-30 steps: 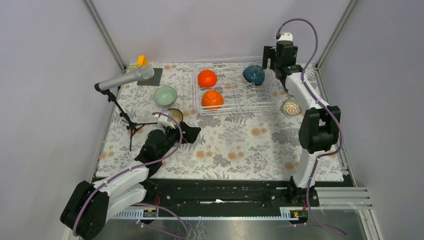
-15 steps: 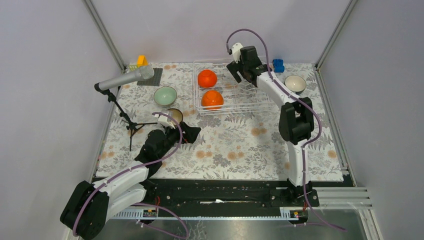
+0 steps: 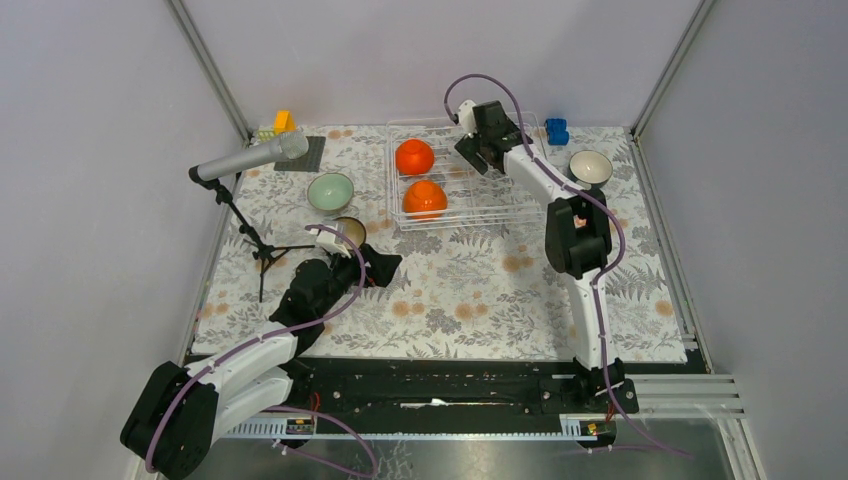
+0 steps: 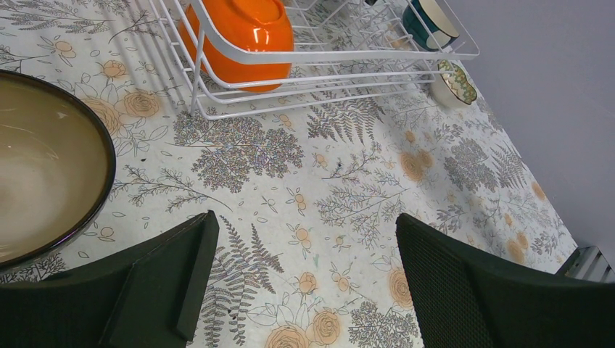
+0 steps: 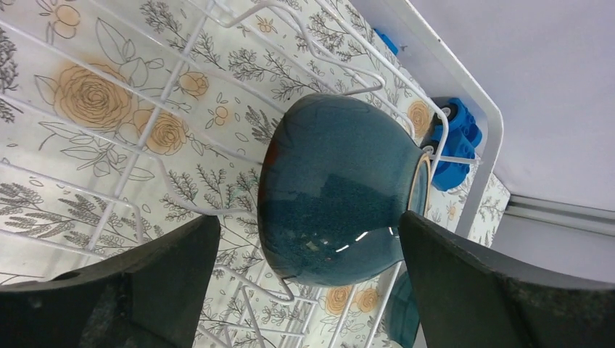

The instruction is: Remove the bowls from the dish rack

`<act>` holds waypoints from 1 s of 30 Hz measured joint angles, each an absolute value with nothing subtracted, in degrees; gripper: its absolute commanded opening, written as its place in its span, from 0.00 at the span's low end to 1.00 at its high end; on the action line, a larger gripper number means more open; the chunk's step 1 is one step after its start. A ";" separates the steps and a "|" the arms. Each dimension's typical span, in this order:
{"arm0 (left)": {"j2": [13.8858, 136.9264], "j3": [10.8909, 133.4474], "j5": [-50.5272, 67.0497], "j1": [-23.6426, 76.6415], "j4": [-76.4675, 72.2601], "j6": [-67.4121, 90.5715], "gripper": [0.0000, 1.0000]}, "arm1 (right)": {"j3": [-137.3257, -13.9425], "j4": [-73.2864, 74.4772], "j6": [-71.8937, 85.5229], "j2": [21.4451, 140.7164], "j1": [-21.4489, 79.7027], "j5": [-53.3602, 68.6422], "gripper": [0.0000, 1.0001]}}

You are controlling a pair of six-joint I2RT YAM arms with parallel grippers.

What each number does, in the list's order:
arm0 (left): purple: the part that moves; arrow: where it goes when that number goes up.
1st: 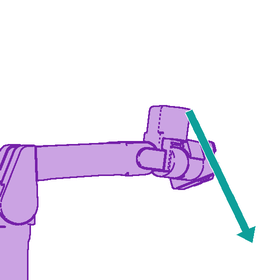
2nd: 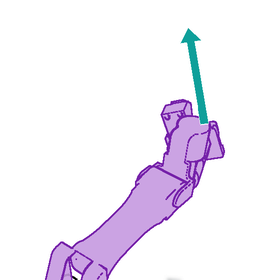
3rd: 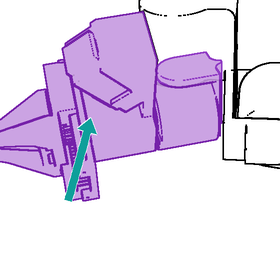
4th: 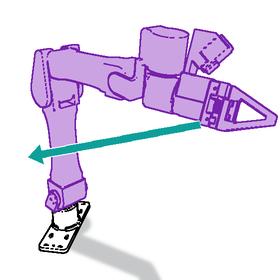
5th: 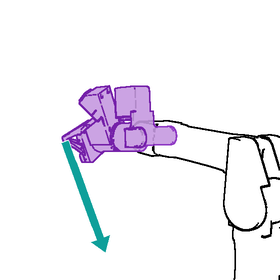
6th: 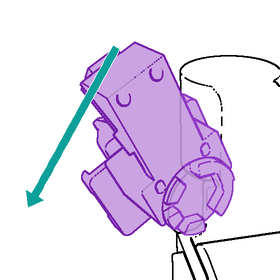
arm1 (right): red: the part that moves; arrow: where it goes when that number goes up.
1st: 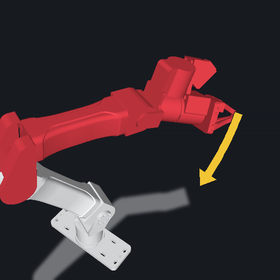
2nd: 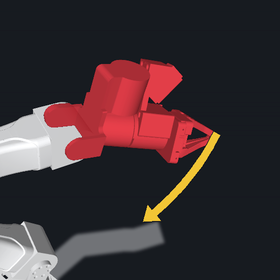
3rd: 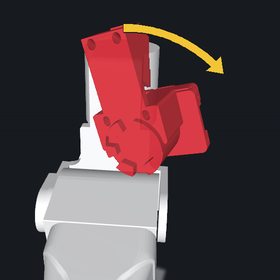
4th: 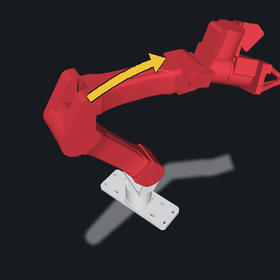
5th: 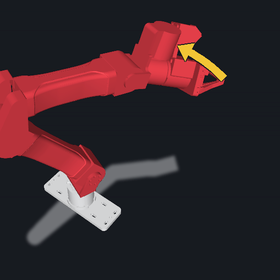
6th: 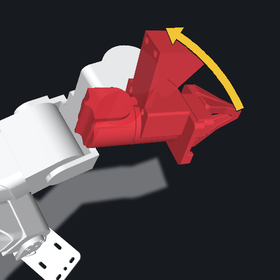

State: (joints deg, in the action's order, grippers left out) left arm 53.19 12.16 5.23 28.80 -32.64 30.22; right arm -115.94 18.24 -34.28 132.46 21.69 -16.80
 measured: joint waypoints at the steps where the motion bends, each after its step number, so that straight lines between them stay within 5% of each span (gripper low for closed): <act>1: 53.19 12.16 5.26 28.80 -32.64 30.20 0.98 | -116.49 18.35 -34.41 132.84 21.74 -17.15 1.00; 13: 53.19 12.16 5.23 28.80 -32.64 30.20 0.98 | -117.38 17.96 -36.47 134.98 21.93 -24.69 1.00; 21: 53.19 12.16 5.23 28.80 -32.64 30.20 0.98 | -117.38 18.13 -37.23 135.55 22.00 -26.15 0.71; 30: 53.21 12.16 5.23 28.80 -32.64 30.20 0.98 | -113.08 13.43 -36.47 133.69 22.02 -26.63 0.63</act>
